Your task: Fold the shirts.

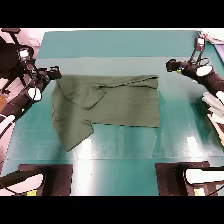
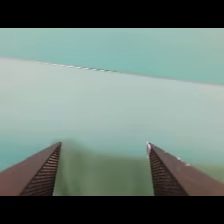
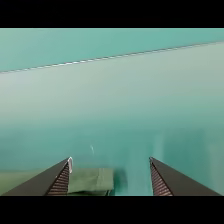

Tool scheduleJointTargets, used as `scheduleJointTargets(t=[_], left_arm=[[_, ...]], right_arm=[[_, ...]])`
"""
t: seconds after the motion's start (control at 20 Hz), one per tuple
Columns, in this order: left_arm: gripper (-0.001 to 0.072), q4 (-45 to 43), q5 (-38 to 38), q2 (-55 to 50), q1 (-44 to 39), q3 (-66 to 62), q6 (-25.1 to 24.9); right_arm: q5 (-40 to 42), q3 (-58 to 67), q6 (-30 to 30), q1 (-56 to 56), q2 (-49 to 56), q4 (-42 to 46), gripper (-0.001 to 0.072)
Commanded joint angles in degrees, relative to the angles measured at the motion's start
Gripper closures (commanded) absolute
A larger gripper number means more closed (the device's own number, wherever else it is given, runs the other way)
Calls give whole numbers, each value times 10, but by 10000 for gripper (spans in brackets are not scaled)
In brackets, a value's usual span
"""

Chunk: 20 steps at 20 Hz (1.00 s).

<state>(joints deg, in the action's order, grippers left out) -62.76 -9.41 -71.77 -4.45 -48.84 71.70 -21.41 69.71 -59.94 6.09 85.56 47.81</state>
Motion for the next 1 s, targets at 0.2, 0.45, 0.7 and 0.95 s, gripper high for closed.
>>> scheduleJointTargets(t=[0.2, 0.45, 0.7, 0.95], left_arm=[[98, 0, 406, 47, 109, -79, -28], [97, 1, 750, 73, 281, -87, 1], [97, 18, 853, 64, 320, -57, -33], [0, 132, 858, -5, 320, 8, -101]], right_arm=[[-198, 4, -13, 94, -58, 2, 167], [-390, -63, -52, 168, -146, 2, 166], [-395, -160, -54, 195, -235, 0, 167], [-382, -223, -54, 195, -298, 5, 167]])
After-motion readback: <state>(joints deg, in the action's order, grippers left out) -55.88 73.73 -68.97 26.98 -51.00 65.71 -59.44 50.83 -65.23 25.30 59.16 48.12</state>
